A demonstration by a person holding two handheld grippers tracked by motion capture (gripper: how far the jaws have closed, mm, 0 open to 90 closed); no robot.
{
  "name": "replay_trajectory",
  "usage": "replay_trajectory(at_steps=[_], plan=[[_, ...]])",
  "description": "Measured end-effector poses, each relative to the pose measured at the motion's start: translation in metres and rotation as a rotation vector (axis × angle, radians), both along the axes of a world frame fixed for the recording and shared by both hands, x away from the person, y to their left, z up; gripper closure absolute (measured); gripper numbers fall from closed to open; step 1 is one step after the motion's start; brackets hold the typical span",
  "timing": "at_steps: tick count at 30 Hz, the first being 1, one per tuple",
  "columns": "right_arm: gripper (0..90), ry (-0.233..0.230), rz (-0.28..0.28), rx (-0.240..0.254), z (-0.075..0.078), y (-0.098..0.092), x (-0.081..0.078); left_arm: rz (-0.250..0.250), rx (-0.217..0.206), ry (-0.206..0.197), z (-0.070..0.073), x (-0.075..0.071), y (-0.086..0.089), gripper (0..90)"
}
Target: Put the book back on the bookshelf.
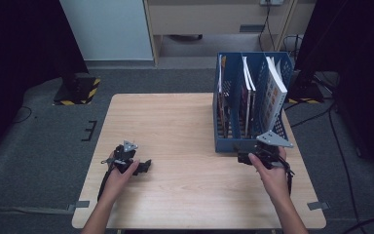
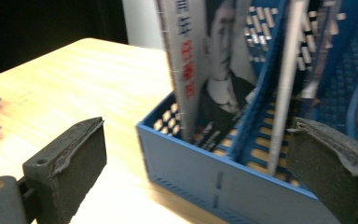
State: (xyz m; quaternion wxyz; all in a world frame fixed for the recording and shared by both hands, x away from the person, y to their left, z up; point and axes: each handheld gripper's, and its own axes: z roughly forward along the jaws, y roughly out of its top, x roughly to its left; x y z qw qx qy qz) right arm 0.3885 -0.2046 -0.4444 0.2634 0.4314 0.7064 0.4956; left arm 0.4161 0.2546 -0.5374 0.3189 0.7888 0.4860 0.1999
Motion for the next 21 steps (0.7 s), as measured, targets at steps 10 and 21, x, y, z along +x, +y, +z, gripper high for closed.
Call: replay_trajectory(at_steps=[10,21], plan=[[5.5,0.034,0.063,-0.008,-0.003,0.025,0.003,0.002,-0.001,-0.001,0.0,0.0,0.0,0.0],[6.3,0.074,0.118,-0.033,-0.009,0.042,0.003,0.005,-0.002,-0.002,0.0,0.0,-0.001,0.0]])
